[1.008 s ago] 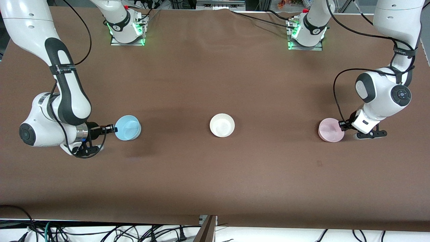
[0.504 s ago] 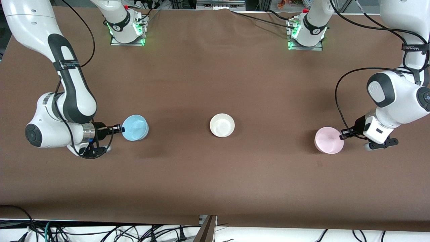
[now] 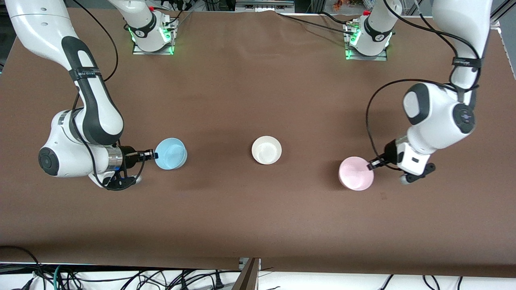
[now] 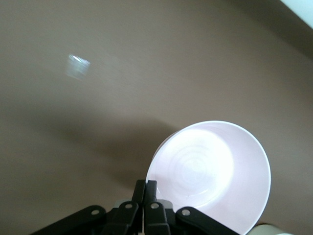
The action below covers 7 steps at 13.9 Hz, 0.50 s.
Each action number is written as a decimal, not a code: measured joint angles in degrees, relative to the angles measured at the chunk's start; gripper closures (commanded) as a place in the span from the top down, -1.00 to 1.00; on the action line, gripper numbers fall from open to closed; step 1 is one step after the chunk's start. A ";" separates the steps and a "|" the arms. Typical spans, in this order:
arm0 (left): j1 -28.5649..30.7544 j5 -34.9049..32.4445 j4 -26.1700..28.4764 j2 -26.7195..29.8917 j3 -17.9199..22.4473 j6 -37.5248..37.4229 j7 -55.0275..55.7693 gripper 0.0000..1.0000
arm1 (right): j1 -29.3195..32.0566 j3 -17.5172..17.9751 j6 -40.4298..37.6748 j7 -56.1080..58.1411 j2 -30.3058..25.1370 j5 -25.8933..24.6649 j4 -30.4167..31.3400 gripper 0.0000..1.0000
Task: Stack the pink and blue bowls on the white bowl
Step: 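Carry the pink bowl with the left gripper and lower it into the white bowl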
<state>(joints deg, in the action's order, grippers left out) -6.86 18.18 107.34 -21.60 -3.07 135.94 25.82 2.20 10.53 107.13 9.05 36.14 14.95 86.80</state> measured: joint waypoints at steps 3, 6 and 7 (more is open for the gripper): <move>-5.70 -2.89 0.00 -0.54 -0.66 2.85 12.67 -1.00 | 0.01 0.34 0.00 -0.24 0.00 0.00 -0.10 -0.99; -11.53 -6.86 0.00 -1.41 -0.81 5.51 25.40 -1.00 | 0.09 0.34 -0.01 -0.24 0.00 0.00 -0.11 -0.99; -13.33 -7.82 0.00 -1.58 -0.84 5.79 28.90 -1.00 | 0.10 0.33 -0.01 -0.24 0.00 0.00 -0.12 -0.99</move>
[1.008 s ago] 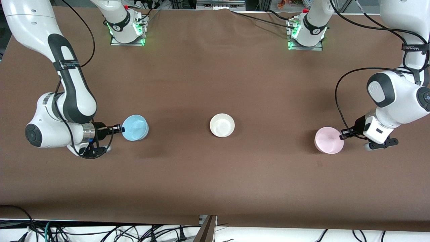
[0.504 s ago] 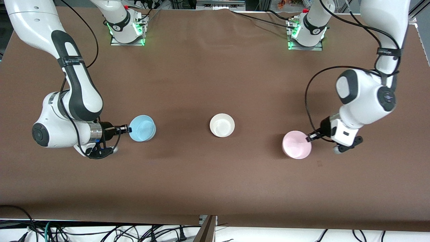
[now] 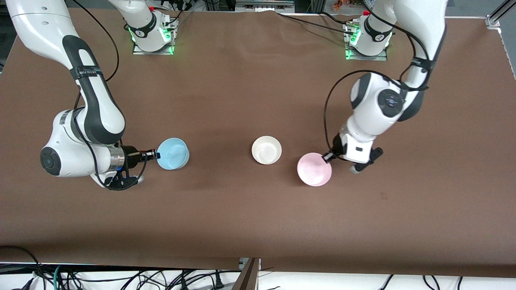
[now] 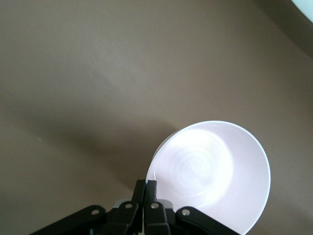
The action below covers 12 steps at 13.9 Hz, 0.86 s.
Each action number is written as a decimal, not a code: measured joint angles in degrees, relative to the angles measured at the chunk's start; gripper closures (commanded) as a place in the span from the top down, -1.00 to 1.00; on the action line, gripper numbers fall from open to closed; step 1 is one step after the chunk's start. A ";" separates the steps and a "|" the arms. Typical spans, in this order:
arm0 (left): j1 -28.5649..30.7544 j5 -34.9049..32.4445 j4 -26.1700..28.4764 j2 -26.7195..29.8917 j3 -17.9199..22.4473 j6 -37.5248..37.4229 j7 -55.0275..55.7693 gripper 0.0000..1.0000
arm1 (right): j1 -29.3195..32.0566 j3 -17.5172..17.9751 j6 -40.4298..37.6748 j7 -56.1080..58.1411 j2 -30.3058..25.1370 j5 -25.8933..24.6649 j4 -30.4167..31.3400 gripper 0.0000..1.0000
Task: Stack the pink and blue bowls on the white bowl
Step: 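Carry the pink bowl with the left gripper and lower it into the white bowl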
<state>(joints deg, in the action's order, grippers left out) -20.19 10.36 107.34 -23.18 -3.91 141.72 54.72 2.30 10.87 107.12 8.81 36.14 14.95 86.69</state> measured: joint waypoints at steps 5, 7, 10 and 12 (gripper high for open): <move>-8.02 -5.58 0.04 -1.67 -0.02 3.56 16.59 -1.00 | 0.00 0.00 -0.06 0.00 0.00 0.00 -0.01 -0.99; -10.80 -8.51 0.04 -3.12 -0.01 4.28 22.44 -1.00 | 0.00 0.00 -0.09 0.00 0.00 0.00 -0.01 -0.99; -12.96 -10.36 0.02 -3.96 0.00 4.64 27.59 -1.00 | -0.02 0.01 -0.13 0.00 0.00 0.00 -0.01 -0.99; -13.60 -10.37 -0.03 -3.96 0.00 4.64 29.31 -1.00 | -0.02 0.01 -0.14 0.00 0.00 0.00 -0.01 -0.99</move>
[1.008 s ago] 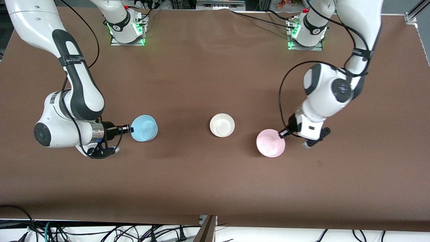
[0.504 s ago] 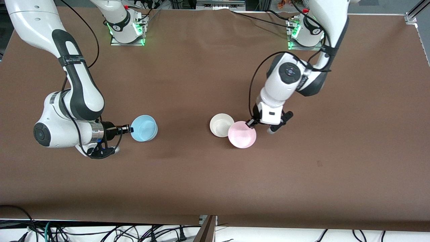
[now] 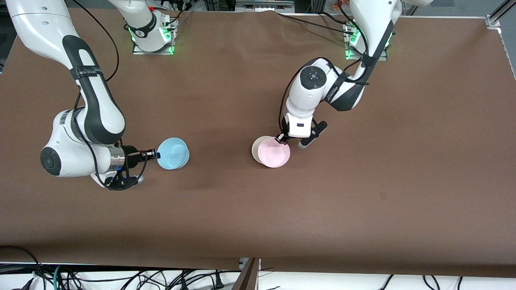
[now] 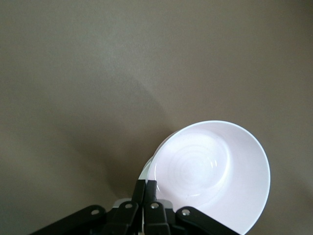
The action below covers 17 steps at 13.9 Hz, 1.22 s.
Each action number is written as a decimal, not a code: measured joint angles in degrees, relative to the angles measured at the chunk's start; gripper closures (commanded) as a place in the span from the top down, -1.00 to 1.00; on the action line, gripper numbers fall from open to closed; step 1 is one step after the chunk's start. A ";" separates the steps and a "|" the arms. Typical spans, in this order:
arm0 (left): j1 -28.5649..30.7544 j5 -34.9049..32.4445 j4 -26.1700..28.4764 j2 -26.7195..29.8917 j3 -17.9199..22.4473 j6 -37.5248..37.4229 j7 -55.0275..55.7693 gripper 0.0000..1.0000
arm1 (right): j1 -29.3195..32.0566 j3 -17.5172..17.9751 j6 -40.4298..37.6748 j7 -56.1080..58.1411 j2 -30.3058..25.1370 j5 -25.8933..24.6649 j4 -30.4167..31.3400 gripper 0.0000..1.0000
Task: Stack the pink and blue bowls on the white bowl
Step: 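Carry the pink bowl with the left gripper and lower it into the white bowl, then open the left gripper to release the pink bowl on the white bowl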
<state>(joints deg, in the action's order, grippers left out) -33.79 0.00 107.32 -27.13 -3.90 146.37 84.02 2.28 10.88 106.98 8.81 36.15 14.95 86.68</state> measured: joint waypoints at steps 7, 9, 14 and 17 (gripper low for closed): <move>-1.59 0.00 0.02 -0.17 -0.01 0.03 4.01 -1.00 | -0.01 0.01 -0.02 0.00 0.00 0.00 0.00 -0.99; -2.11 0.00 0.04 -0.26 -0.03 0.13 4.97 -1.00 | -0.01 0.01 -0.02 0.00 0.00 0.00 0.00 -0.99; -3.22 0.00 0.56 -0.56 -0.03 0.55 6.13 -1.00 | -0.01 0.01 -0.03 0.00 0.00 0.00 0.00 -0.99; -3.31 0.00 1.22 -0.85 -0.03 1.64 6.28 -1.00 | -0.03 0.03 -0.03 -0.04 0.00 0.00 0.00 -0.99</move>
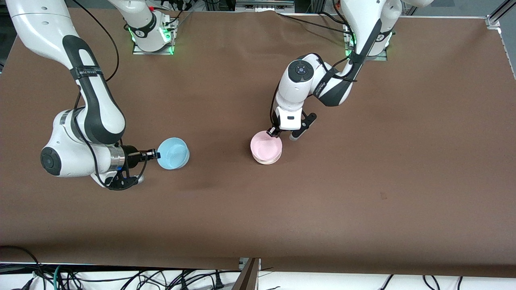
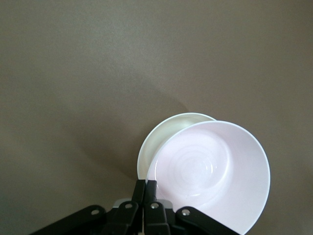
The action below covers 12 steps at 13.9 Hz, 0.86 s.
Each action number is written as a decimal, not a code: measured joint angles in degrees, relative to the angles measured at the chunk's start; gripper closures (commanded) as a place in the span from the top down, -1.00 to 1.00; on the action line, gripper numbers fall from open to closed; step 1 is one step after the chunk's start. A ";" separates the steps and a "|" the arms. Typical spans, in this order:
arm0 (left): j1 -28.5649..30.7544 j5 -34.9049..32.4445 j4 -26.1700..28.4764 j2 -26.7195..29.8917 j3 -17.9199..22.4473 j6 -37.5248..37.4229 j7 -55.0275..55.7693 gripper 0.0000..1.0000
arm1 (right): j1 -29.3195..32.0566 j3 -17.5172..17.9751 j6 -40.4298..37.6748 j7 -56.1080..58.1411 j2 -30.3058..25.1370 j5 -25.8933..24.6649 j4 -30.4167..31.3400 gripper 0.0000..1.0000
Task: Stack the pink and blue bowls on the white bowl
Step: 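Open the left gripper to release the pink bowl on the white bowl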
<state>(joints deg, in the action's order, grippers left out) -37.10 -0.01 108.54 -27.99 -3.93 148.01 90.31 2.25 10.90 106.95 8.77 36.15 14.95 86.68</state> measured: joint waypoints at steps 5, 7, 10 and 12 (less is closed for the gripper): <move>-0.19 0.00 0.46 -0.40 0.00 0.79 0.11 -1.00 | -0.40 0.20 -0.03 -0.54 0.00 0.00 0.00 -0.99; -0.22 0.00 0.71 -0.96 0.00 2.09 0.16 -1.00 | -0.54 0.24 -0.03 -1.44 0.00 0.00 0.00 -0.99; -0.24 0.00 0.72 -2.24 0.01 4.10 0.29 -1.00 | -1.04 0.26 -0.03 -2.30 0.00 0.00 0.00 -0.99; -0.24 0.00 0.72 -2.35 0.02 4.40 0.34 -1.00 | -1.14 0.26 -0.03 -2.41 0.00 0.00 0.00 -0.99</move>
<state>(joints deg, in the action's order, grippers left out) -37.34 -0.01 109.26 -30.34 -3.91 152.40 90.64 1.11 11.17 106.92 6.36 36.15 14.95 86.68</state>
